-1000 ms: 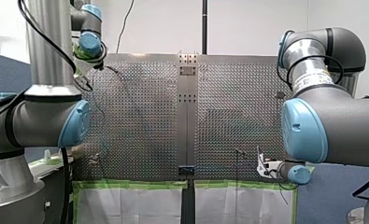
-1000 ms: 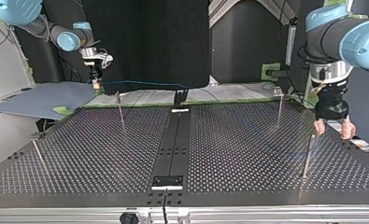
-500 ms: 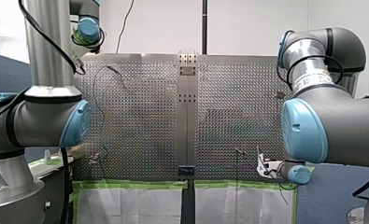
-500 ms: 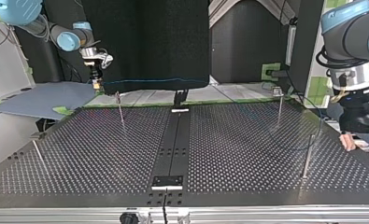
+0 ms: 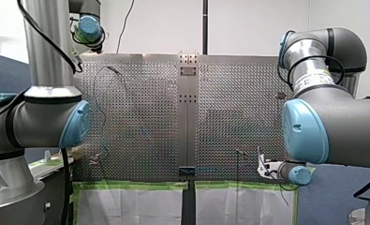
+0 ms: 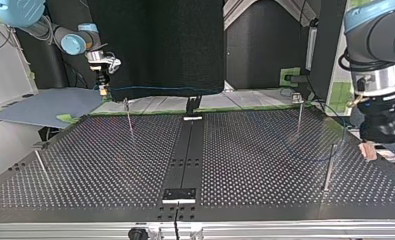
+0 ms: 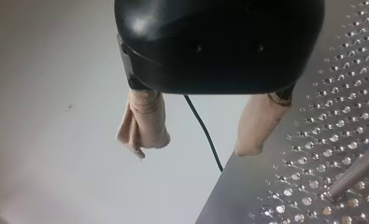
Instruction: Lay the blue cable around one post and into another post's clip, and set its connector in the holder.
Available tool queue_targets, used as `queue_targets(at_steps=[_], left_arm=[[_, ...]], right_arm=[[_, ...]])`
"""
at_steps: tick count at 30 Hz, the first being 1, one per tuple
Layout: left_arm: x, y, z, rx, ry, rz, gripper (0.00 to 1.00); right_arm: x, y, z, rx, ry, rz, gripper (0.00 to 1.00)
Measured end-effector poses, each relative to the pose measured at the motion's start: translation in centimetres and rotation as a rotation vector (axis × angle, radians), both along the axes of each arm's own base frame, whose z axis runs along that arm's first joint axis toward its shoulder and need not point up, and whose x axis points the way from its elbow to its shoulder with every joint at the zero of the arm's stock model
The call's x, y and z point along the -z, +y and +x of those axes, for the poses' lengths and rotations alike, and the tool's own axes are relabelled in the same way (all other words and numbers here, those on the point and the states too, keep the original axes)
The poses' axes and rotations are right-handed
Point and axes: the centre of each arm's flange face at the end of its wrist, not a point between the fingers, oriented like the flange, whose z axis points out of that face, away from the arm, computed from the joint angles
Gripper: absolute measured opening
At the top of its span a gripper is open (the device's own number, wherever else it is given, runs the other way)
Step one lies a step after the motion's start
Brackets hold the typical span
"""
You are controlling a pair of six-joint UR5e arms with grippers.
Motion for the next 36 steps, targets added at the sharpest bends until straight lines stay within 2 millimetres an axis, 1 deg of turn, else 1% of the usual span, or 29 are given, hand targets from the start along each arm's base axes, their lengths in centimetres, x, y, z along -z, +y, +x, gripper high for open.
queue_targets(at_steps=[5,12,18,22,25,30,36], left_arm=[[0.2,-0.7,-1.6,0.014,0.008,0.033,1.0],[2.1,-1.7,-1.8,0.084,-0.007,-0.002,1.0],[4.5,-2.4,-1.4,0.132,-0.005,-0.049,1.0],[7.1,-2.4,-1.3,0.116,0.047,-0.06,1.0],[8.5,-2.3,-1.6,0.096,0.081,-0.058,1.0],[10.2,-2.0,-1.9,0.058,0.116,-0.051,1.0],[11.7,-1.6,-1.0,0.045,0.143,-0.045,1.0]], right_arm=[[0.0,0.0,0.0,0.0,-0.001,-0.001,0.0],[0.0,0.0,0.0,-0.001,-0.002,-0.001,0.0],[0.0,0.0,0.0,-0.001,-0.002,0.001,0.0],[0.0,0.0,0.0,-0.002,-0.002,0.0,0.0],[0.0,0.0,0.1,-0.002,-0.002,-0.001,0.0],[0.0,0.0,0.1,-0.003,-0.002,-0.002,0.0],[0.0,0.0,0.1,-0.005,-0.003,-0.002,0.0]])
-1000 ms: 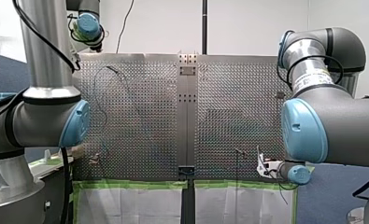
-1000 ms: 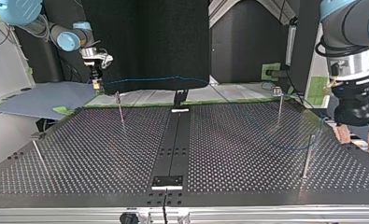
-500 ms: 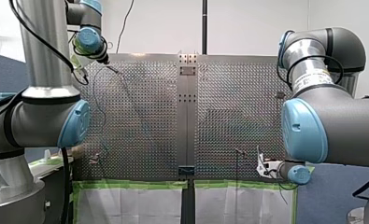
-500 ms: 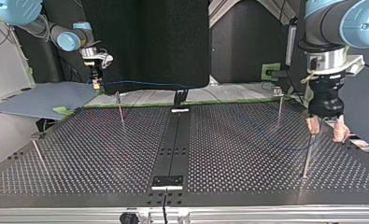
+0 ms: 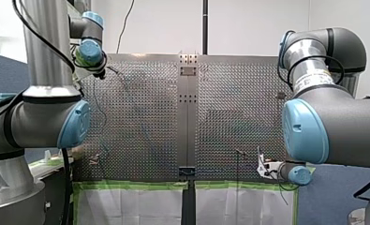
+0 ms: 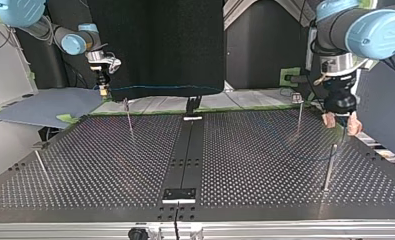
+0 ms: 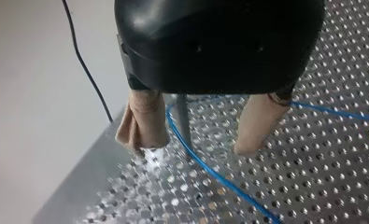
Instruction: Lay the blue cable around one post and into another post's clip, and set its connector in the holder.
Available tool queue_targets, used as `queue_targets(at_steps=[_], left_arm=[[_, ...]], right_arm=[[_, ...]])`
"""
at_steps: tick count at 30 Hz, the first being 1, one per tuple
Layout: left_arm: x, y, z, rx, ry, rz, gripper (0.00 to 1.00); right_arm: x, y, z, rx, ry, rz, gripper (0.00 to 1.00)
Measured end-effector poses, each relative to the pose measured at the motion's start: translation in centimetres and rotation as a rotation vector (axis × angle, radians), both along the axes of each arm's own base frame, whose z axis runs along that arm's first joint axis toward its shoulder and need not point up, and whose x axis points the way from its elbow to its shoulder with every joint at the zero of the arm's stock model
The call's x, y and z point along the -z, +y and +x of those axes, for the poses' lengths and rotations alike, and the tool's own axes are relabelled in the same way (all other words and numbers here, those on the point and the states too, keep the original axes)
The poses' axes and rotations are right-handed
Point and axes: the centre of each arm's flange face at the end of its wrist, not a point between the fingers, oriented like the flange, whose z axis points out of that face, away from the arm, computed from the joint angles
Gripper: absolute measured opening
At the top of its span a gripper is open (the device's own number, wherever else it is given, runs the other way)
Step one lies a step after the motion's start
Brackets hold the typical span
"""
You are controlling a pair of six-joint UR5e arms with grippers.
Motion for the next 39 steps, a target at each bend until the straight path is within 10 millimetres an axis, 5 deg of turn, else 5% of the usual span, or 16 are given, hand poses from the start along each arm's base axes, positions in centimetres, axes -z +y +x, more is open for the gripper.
queue_targets(at_steps=[13,31,39], left_arm=[[1.8,1.7,3.9,-0.039,0.0,-0.036,1.0],[2.0,5.5,9.9,-0.126,0.012,-0.09,1.0],[0.4,6.4,11.7,-0.134,-0.014,-0.096,1.0]], right_arm=[[0.0,0.1,0.2,-0.004,0.0,-0.002,0.0],[-0.1,0.2,0.8,-0.011,0.001,-0.004,0.0],[-0.1,0.1,0.9,-0.012,0.001,-0.006,0.0]])
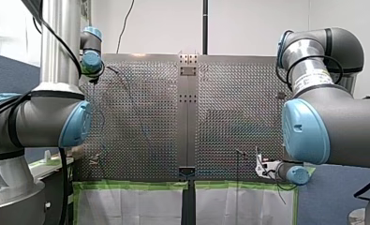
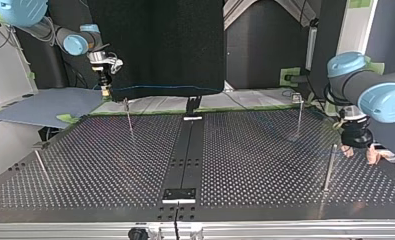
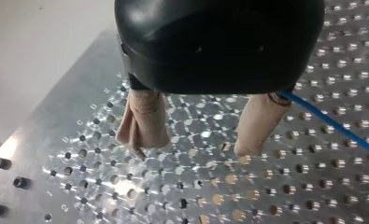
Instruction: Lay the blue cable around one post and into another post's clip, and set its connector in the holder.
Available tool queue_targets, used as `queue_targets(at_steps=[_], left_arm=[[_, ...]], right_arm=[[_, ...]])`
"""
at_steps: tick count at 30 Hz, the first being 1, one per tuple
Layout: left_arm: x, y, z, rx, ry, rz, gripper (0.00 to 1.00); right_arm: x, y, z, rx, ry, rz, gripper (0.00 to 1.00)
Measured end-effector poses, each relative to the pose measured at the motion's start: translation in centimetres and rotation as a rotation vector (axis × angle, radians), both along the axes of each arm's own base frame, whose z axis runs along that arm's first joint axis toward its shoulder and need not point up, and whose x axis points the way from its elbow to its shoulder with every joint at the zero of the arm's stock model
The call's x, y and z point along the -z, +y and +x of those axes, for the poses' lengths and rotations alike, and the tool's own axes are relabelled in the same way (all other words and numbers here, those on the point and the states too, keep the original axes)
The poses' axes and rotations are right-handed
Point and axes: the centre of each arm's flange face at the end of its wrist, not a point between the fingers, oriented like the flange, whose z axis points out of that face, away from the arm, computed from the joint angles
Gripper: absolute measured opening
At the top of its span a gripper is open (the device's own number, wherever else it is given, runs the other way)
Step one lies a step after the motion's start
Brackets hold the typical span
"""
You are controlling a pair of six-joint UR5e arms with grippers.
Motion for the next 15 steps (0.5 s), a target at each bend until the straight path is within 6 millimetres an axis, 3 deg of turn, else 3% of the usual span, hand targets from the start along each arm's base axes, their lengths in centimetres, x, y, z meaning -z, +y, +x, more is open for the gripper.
queue_targets(at_steps=[8,15], left_arm=[[-1.0,0.6,1.8,0.002,-0.01,-0.006,1.0],[-3.0,1.0,3.3,0.017,-0.057,-0.009,1.0]], right_arm=[[0.0,0.0,0.2,-0.003,0.0,0.0,0.0],[0.0,0.1,0.3,-0.006,0.0,-0.002,0.0]])
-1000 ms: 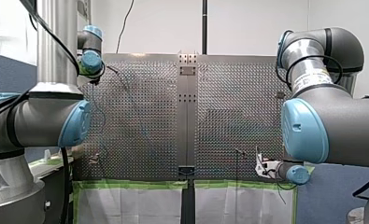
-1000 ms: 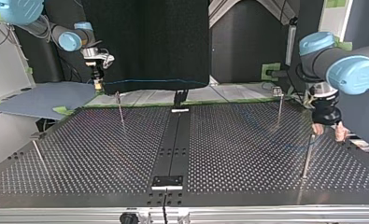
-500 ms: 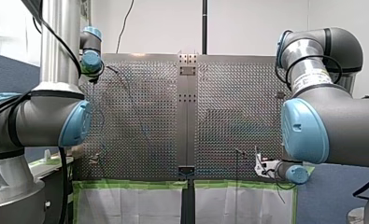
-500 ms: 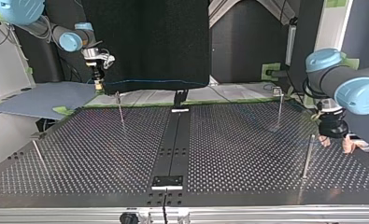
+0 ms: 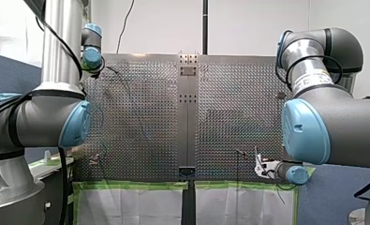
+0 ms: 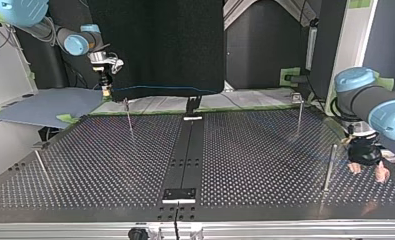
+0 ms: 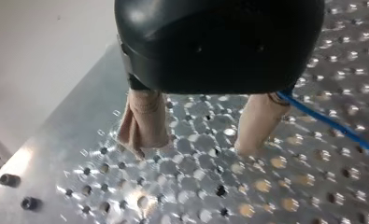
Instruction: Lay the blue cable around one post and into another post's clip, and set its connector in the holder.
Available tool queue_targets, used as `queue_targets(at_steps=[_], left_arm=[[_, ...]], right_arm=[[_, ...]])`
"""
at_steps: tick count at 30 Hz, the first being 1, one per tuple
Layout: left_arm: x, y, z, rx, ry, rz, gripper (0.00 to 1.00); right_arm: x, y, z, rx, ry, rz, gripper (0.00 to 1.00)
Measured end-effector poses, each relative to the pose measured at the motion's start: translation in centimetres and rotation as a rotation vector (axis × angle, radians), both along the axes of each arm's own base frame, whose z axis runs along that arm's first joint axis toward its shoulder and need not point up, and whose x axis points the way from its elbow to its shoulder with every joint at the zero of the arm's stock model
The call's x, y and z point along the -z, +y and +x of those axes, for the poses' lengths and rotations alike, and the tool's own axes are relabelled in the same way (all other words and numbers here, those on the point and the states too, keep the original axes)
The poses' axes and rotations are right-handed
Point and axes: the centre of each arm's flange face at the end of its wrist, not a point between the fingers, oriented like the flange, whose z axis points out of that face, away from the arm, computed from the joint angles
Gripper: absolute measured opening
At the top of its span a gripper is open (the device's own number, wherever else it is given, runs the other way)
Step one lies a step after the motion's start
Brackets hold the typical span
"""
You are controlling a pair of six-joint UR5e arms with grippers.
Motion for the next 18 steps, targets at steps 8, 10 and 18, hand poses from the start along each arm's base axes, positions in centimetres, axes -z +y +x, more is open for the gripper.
queue_targets(at_steps=[8,10,18], left_arm=[[-2.0,0.5,1.3,-0.007,-0.03,0.003,1.0],[-2.8,0.5,1.4,-0.018,-0.039,0.005,1.0],[-2.1,0.0,1.1,-0.024,-0.014,0.015,1.0]], right_arm=[[0.0,0.1,0.2,-0.003,0.0,0.0,0.0],[0.0,0.1,0.2,-0.003,0.0,0.0,0.0],[0.0,0.1,0.2,-0.003,0.0,0.001,0.0]])
